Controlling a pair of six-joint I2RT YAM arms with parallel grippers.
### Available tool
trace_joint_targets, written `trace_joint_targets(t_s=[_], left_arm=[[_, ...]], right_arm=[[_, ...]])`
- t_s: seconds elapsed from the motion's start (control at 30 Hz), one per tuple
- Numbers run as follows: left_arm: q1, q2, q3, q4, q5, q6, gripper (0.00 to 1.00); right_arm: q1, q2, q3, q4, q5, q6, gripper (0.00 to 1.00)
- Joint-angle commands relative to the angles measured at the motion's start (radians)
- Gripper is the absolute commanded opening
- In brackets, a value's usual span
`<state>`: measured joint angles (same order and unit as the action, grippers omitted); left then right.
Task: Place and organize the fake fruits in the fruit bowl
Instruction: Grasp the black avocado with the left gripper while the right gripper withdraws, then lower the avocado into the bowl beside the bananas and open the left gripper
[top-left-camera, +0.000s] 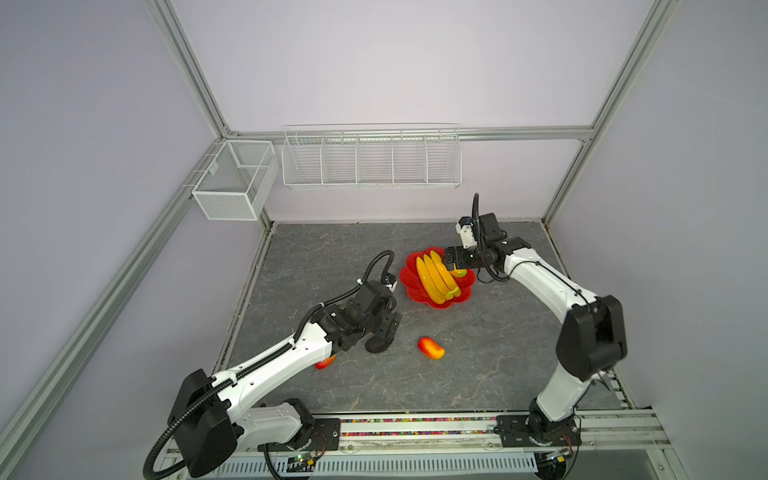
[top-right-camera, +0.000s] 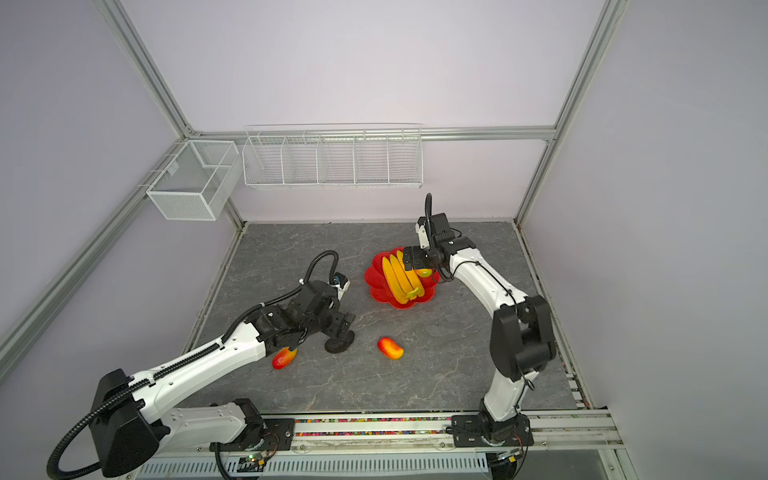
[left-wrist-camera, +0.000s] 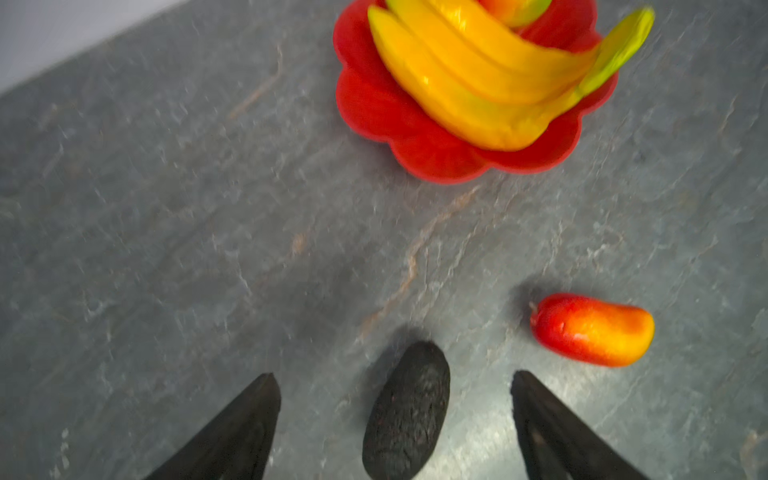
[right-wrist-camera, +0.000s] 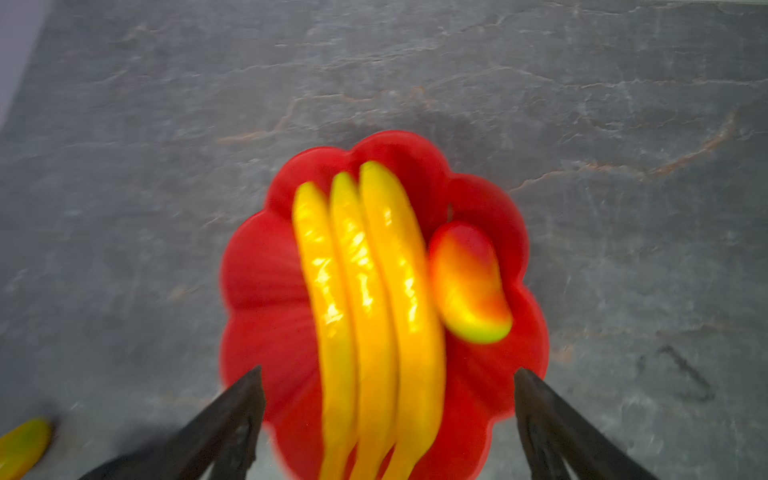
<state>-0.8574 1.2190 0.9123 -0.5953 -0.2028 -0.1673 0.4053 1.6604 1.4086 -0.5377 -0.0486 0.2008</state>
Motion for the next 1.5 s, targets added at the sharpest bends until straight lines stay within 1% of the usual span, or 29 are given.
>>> trace_joint_targets(t_s=[0.0, 0.07, 0.13, 0.23, 0.27, 0.33, 0.4, 0.57, 0.7, 0.77, 0.83, 0.93, 1.0, 1.07, 1.2, 1.3, 1.37, 1.47], left_arm=[[0.004, -0.035, -0.068, -0.134, 0.074, -0.104, 0.86], [0.004, -0.057, -0.131, -0.058, 0.100, -0.114, 0.87], [0.004, -0.061, -0.169, -0.019, 0.086, -0.124, 0.89], [0.008, -0.033, -0.169, -0.007, 0.071, -0.132, 0.91], [0.007, -0.017, -0.161, 0.001, 0.075, -0.129, 0.91], [0.007, 0.021, -0.157, 0.039, 0.081, -0.125, 0.91], [0.008, 0.076, -0.139, 0.060, 0.084, -0.123, 0.91], [0.009, 0.238, -0.046, -0.015, 0.061, -0.141, 0.85], [0.008, 0.300, -0.028, -0.007, 0.040, -0.169, 0.81], [0.009, 0.335, -0.011, -0.014, 0.044, -0.175, 0.77], [0.008, 0.358, -0.001, -0.021, 0.063, -0.175, 0.71], [0.009, 0.364, 0.007, -0.024, 0.061, -0.184, 0.56], [0.008, 0.346, 0.014, -0.006, 0.059, -0.184, 0.41], [0.009, 0.327, 0.030, 0.013, 0.061, -0.184, 0.35], [0.010, 0.301, 0.111, 0.008, 0.066, -0.183, 0.33], [0.020, 0.313, 0.210, 0.034, 0.068, -0.179, 0.33], [0.038, 0.354, 0.270, 0.085, 0.074, -0.186, 0.33], [0.076, 0.461, 0.385, 0.133, 0.073, -0.227, 0.32]], right_arm=[[0.084, -0.177, -0.184, -0.021, -0.047, 0.067, 0.89], [0.135, -0.289, -0.315, -0.006, -0.097, 0.119, 0.88], [0.195, -0.376, -0.407, -0.011, -0.116, 0.160, 0.88], [0.281, -0.483, -0.508, -0.007, -0.083, 0.220, 0.88], [0.293, -0.510, -0.550, 0.007, -0.079, 0.240, 0.89], [0.299, -0.540, -0.606, 0.029, -0.080, 0.267, 0.88], [0.300, -0.552, -0.624, 0.032, -0.075, 0.274, 0.88], [0.300, -0.567, -0.629, 0.041, -0.070, 0.279, 0.88], [0.299, -0.544, -0.637, 0.067, -0.094, 0.276, 0.89], [0.299, -0.529, -0.637, 0.077, -0.106, 0.276, 0.89], [0.300, -0.527, -0.638, 0.083, -0.105, 0.276, 0.89], [0.289, -0.537, -0.644, 0.091, -0.095, 0.279, 0.89], [0.266, -0.548, -0.652, 0.099, -0.101, 0.288, 0.89], [0.227, -0.554, -0.655, 0.098, -0.117, 0.295, 0.89], [0.133, -0.576, -0.645, 0.087, -0.145, 0.278, 0.89], [0.110, -0.592, -0.625, 0.080, -0.152, 0.239, 0.89], [0.108, -0.584, -0.605, 0.071, -0.153, 0.214, 0.89], [0.108, -0.566, -0.582, 0.073, -0.185, 0.190, 0.89]])
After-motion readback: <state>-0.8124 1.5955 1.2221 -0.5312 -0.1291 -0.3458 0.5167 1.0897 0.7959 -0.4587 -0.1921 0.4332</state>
